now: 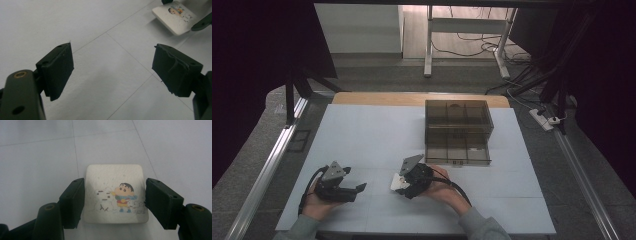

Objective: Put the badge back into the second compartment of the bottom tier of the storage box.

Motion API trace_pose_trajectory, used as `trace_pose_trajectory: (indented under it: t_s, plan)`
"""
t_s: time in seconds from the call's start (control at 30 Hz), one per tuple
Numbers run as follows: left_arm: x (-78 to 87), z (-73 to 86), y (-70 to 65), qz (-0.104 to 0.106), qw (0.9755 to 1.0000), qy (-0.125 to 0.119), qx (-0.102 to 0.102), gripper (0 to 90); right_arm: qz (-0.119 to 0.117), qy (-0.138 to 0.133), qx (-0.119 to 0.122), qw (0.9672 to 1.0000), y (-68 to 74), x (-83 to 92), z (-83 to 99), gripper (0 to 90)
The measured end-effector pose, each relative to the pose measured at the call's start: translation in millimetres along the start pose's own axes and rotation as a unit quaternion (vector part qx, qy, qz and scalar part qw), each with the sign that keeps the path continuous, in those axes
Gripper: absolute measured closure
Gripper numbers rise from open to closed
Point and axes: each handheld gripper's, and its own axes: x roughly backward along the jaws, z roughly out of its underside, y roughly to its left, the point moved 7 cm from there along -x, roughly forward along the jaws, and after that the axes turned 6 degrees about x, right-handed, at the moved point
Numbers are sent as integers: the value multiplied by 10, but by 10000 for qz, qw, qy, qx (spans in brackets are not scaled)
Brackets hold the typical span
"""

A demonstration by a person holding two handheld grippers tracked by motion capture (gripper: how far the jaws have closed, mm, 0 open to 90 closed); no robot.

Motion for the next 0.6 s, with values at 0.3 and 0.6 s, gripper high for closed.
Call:
trace_pose_trajectory:
  t_s: [0.3,0.6]
  plan:
    - [-6,4,-2,-4,10000,22,-20,172,73,-146,16,9999,-9,109,-78,337]
    - [-17,11,1,-25,10000,64,-19,175,301,-298,-35,9991,-86,244,-115,337]
